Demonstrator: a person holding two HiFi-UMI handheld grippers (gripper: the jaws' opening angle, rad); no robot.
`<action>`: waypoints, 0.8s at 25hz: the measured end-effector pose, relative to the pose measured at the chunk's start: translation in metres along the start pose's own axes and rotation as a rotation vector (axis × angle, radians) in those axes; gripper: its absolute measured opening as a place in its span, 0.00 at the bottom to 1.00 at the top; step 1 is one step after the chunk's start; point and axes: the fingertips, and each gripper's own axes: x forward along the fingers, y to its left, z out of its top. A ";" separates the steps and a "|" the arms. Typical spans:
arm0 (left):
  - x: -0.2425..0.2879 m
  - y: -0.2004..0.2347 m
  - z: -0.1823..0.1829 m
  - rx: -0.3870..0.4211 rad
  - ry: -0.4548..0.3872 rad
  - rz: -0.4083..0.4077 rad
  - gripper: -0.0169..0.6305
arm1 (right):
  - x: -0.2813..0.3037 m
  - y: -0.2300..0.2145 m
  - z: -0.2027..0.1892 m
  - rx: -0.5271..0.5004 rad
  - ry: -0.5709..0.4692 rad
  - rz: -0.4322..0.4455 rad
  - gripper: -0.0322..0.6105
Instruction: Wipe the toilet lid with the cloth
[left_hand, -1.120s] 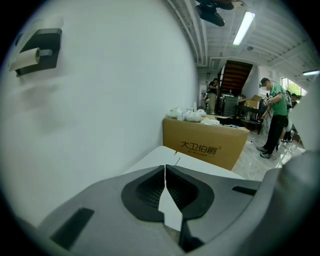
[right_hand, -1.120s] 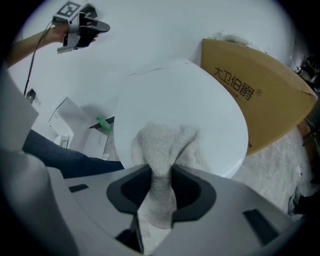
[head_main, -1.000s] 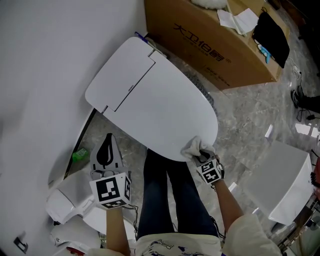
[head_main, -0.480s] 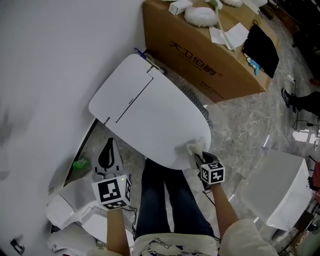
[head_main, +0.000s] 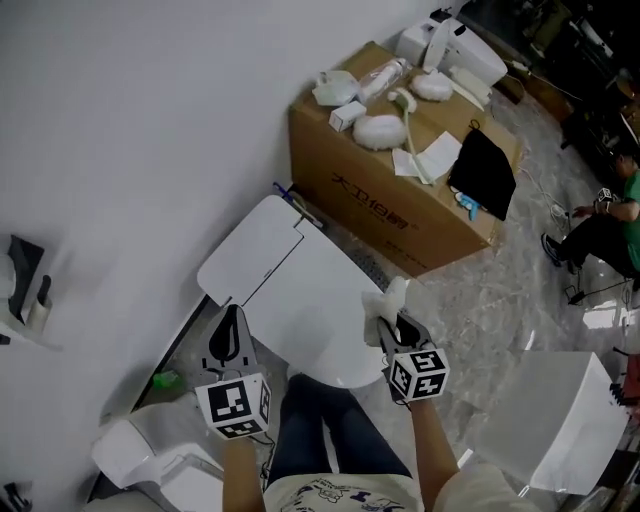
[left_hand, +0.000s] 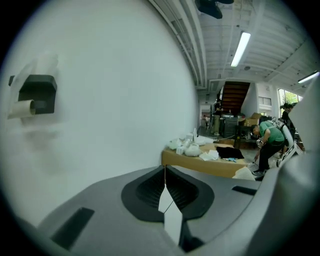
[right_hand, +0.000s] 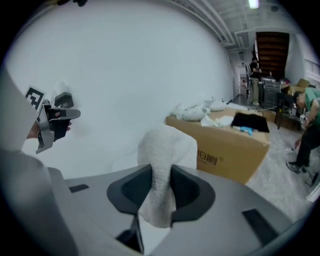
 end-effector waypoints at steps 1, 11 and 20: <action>-0.004 -0.001 0.013 -0.002 -0.019 0.002 0.05 | -0.005 0.006 0.024 -0.018 -0.039 0.001 0.21; -0.054 0.013 0.138 0.018 -0.231 0.055 0.04 | -0.077 0.070 0.221 -0.098 -0.420 0.032 0.21; -0.109 0.030 0.209 0.033 -0.381 0.118 0.04 | -0.134 0.120 0.297 -0.171 -0.612 0.062 0.21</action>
